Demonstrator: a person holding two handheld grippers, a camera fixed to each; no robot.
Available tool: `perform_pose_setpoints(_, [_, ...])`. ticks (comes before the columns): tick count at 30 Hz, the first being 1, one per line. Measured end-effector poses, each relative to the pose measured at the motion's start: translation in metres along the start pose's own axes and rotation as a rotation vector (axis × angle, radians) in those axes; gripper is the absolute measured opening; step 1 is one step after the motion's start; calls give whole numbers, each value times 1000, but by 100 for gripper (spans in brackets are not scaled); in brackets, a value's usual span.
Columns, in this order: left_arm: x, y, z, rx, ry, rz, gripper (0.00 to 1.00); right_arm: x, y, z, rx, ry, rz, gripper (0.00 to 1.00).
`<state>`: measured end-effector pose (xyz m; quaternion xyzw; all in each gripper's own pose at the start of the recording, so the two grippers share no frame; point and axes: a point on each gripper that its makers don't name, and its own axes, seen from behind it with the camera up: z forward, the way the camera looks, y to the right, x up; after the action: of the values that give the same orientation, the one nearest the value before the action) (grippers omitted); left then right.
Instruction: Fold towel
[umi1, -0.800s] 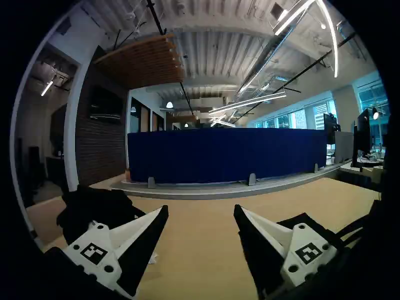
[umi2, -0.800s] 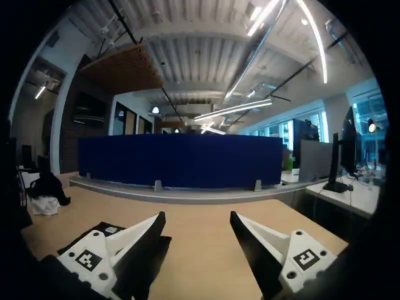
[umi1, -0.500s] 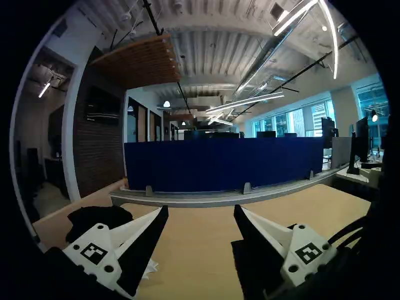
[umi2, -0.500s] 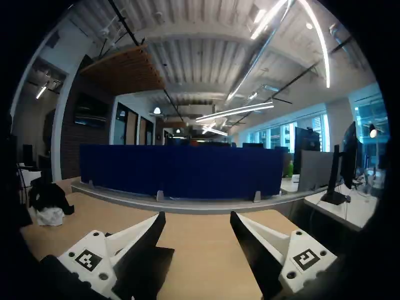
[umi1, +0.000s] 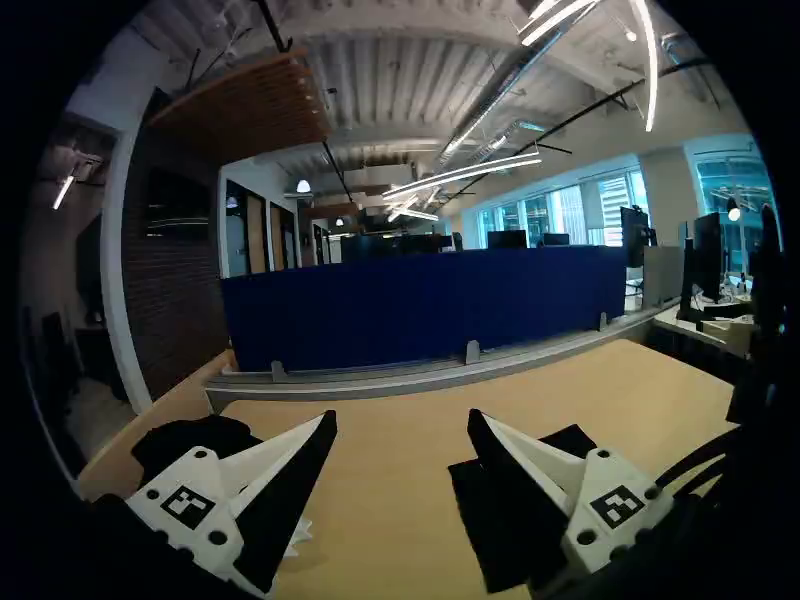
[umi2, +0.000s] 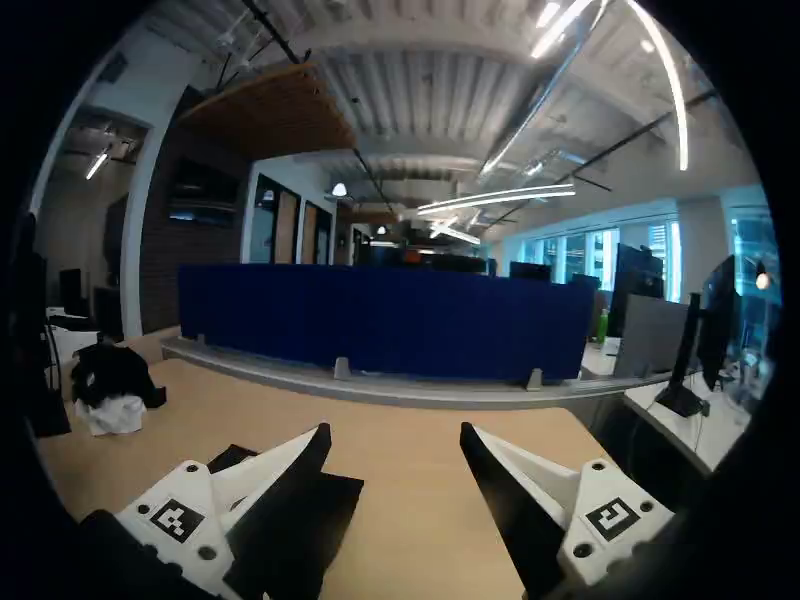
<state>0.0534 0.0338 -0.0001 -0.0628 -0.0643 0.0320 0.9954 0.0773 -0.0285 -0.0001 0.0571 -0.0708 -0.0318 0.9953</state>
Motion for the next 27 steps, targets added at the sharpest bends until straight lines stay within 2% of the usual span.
perform_pose_setpoints(6, [-13,18,1,-103,-80,66,97,-13,-26,1,118,-108,-40,100])
perform_pose_setpoints(12, [-50,49,-3,-262,-218,121,97,-46,-60,-8,291,-282,-93,100])
perform_pose_setpoints(15, [-62,62,-6,-322,-262,137,97,-58,-71,-12,344,-341,-108,100])
perform_pose_setpoints(21, [-74,75,-5,-372,-290,139,98,-71,-78,-13,371,-392,-135,100])
perform_pose_setpoints(27, [-89,79,0,-393,-304,161,98,-86,-80,-11,378,-416,-141,100])
